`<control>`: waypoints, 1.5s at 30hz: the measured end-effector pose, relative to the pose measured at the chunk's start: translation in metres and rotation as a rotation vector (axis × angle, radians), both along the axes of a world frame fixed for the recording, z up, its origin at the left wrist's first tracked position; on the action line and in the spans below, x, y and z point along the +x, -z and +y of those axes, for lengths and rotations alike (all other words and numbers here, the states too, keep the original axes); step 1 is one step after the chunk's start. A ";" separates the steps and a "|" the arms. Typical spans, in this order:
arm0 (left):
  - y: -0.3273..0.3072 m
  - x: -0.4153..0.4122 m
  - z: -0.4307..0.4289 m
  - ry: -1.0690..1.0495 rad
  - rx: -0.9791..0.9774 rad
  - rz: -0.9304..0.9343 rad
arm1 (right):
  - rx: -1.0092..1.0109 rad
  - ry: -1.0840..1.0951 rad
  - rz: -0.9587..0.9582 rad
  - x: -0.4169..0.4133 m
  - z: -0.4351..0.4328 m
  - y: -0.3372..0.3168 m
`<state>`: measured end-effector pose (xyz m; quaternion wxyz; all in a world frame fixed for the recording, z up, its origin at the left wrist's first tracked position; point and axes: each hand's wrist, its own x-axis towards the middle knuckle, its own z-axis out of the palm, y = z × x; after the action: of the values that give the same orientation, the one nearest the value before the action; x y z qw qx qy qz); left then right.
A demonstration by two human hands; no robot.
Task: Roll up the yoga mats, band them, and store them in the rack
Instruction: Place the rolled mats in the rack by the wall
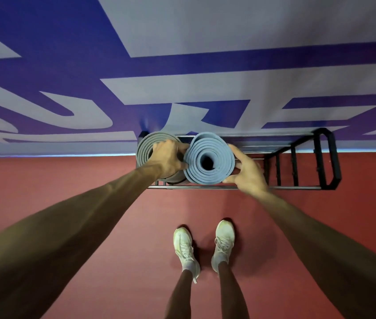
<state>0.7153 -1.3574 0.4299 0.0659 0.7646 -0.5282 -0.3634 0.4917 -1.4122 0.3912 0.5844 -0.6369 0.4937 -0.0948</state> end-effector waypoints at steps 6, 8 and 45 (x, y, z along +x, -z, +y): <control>0.012 0.001 -0.006 -0.012 -0.108 -0.045 | 0.004 -0.046 -0.003 0.002 -0.016 0.011; 0.014 -0.004 -0.003 -0.044 -0.097 -0.033 | 0.100 -0.065 -0.047 0.000 -0.014 0.013; 0.022 -0.023 -0.001 -0.243 -0.061 0.019 | 0.342 0.162 0.053 -0.008 -0.002 0.010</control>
<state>0.6922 -1.3583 0.4076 0.1376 0.8170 -0.4419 -0.3439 0.4834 -1.4139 0.3809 0.6614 -0.4887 0.5675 -0.0394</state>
